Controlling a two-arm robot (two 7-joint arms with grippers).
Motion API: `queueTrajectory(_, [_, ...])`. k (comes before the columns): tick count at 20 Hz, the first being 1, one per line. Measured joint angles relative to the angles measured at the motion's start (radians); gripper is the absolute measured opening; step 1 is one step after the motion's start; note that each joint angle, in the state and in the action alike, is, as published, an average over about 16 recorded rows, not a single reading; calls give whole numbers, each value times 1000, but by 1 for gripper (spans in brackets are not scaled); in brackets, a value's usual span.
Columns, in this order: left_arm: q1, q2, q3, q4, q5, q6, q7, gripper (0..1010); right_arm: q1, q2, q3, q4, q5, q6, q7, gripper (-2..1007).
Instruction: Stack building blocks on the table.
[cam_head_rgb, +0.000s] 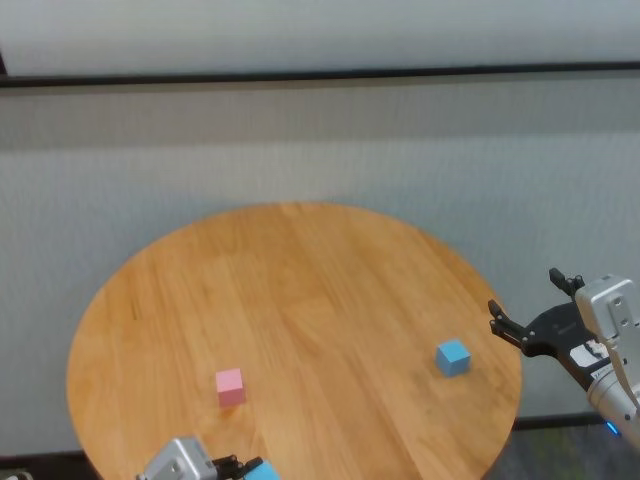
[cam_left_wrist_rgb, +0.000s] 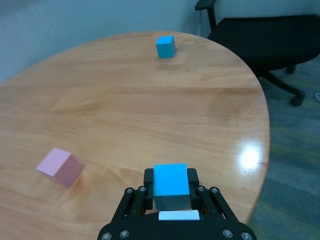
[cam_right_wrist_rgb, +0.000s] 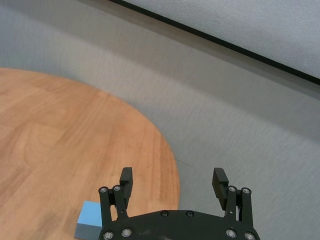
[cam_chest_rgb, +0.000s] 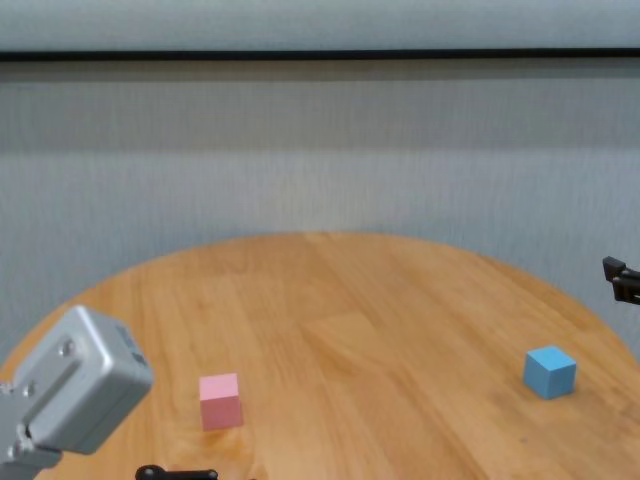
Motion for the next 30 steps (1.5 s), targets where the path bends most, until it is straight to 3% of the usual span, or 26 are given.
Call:
queueTrajectory(7, [-34, -33, -2, -10, 28, 20, 29, 408, 0, 0, 0, 0, 0, 0, 0, 1005])
queueTrajectory(14, [-115, -99, 0, 13, 49, 49, 55, 408, 0, 0, 0, 0, 0, 0, 0, 1005])
queueTrajectory(22, [-238, -186, 16, 92, 67, 86, 70, 408, 0, 0, 0, 0, 0, 0, 0, 1005])
queueTrajectory(30, [-334, -251, 40, 189, 86, 116, 77, 408, 0, 0, 0, 0, 0, 0, 0, 1005])
